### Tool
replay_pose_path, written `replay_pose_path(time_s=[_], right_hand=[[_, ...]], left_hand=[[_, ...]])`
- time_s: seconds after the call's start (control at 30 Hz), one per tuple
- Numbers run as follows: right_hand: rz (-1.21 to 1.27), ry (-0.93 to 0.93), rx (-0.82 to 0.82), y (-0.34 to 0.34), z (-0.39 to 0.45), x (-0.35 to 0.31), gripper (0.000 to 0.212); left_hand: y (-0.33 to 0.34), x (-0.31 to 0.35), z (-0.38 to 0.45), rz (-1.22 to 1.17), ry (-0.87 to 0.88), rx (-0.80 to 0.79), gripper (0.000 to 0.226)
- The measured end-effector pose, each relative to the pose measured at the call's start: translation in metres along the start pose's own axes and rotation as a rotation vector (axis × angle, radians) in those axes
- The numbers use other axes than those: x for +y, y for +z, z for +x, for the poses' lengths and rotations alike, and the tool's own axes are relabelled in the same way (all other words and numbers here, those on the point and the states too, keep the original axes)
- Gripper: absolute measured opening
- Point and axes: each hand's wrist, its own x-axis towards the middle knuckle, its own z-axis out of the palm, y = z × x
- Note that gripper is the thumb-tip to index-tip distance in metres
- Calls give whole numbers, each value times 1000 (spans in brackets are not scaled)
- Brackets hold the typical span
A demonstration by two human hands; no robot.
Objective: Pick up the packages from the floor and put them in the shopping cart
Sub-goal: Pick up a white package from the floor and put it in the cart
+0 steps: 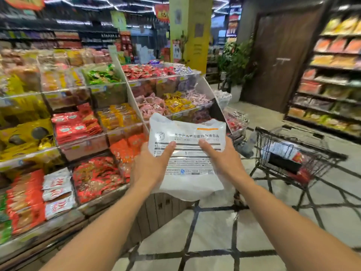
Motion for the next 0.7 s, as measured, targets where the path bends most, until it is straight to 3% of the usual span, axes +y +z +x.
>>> replay_pose_path(time_s=[0.07,0.23,0.33,0.7], right_hand=[[-24,-3,73,-47,15,15,89],[-64,6,201,-171,52,55,78],[-73,5,239,-239,71,86,87],[-88,145,461,-441,118,192,68]], left_hand=[[41,33,2,-31,61,-46,65],[156,107,0,-62,135,-159,82],[223,152,-11,-55,170,-210,82],[453,271,-36,-148,263,-445,70]])
